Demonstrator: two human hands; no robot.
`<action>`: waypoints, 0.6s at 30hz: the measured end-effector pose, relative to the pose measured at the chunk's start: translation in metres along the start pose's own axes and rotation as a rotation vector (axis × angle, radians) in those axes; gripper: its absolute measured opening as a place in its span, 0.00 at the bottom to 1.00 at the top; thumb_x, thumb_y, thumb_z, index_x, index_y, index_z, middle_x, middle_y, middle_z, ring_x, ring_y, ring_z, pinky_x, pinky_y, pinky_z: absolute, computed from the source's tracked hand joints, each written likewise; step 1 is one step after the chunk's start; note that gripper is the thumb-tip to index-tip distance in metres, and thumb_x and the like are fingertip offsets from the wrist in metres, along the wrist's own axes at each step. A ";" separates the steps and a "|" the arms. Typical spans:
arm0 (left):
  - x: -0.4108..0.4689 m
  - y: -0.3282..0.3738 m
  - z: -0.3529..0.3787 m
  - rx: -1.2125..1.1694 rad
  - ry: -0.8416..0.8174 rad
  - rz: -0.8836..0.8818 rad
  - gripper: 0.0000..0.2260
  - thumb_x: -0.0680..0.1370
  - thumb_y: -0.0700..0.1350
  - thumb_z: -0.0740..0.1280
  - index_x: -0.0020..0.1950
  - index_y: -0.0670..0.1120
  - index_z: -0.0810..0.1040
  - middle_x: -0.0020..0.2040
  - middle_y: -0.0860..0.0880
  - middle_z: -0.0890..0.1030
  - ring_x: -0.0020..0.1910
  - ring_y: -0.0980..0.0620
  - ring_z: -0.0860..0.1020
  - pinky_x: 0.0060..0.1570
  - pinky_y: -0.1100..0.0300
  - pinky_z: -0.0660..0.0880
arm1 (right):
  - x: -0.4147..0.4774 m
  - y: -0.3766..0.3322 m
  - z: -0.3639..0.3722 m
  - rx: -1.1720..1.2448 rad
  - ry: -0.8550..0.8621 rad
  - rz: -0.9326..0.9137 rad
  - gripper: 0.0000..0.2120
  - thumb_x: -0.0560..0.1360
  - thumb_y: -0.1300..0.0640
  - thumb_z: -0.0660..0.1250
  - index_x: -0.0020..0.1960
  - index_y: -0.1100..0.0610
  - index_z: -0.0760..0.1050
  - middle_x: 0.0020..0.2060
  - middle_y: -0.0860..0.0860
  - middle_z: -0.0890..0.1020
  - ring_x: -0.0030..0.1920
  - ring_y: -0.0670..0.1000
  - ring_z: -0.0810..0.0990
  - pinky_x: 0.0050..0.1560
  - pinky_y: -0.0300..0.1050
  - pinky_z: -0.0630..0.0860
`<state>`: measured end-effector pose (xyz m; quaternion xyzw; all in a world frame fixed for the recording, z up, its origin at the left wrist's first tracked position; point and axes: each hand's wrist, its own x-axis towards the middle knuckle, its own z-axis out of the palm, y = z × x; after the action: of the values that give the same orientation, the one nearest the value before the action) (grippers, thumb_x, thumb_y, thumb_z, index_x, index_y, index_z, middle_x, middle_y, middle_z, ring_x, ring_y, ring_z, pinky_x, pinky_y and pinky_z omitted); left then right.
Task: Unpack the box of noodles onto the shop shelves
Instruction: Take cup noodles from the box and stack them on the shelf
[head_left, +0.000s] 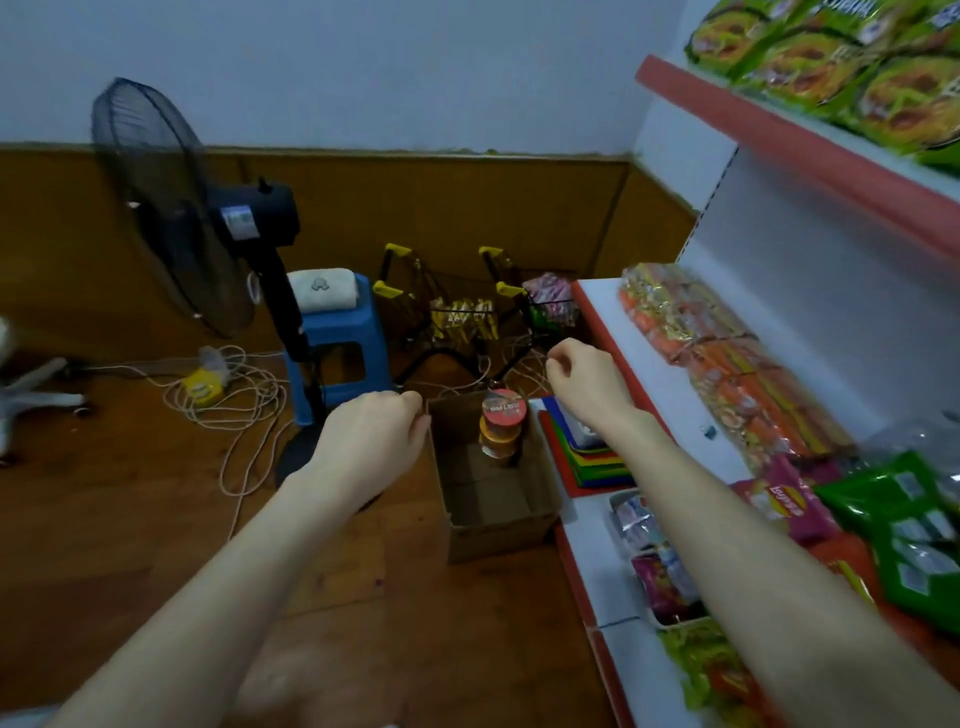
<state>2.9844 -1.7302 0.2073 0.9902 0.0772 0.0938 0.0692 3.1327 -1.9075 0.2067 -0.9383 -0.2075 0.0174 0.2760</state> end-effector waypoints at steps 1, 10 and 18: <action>0.021 -0.010 0.006 0.005 -0.010 0.024 0.12 0.81 0.49 0.56 0.51 0.45 0.76 0.43 0.48 0.79 0.42 0.48 0.77 0.38 0.57 0.73 | 0.015 0.004 0.005 0.002 0.012 0.029 0.12 0.79 0.56 0.57 0.59 0.58 0.74 0.53 0.56 0.80 0.53 0.55 0.78 0.45 0.42 0.71; 0.172 -0.030 0.112 0.042 -0.207 0.207 0.12 0.81 0.48 0.54 0.53 0.45 0.75 0.45 0.48 0.78 0.45 0.49 0.77 0.36 0.61 0.67 | 0.123 0.083 0.048 -0.073 0.030 0.231 0.11 0.78 0.59 0.58 0.55 0.61 0.75 0.46 0.59 0.81 0.47 0.59 0.79 0.39 0.44 0.70; 0.267 -0.055 0.246 -0.035 -0.401 0.168 0.12 0.81 0.48 0.54 0.54 0.45 0.75 0.50 0.48 0.79 0.48 0.50 0.78 0.39 0.62 0.69 | 0.217 0.162 0.134 -0.112 -0.056 0.315 0.11 0.78 0.58 0.58 0.53 0.63 0.75 0.46 0.60 0.81 0.49 0.60 0.78 0.42 0.44 0.69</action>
<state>3.2844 -1.6625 0.0061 0.9906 -0.0226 -0.0982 0.0923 3.3730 -1.8763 0.0260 -0.9723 -0.0662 0.0747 0.2113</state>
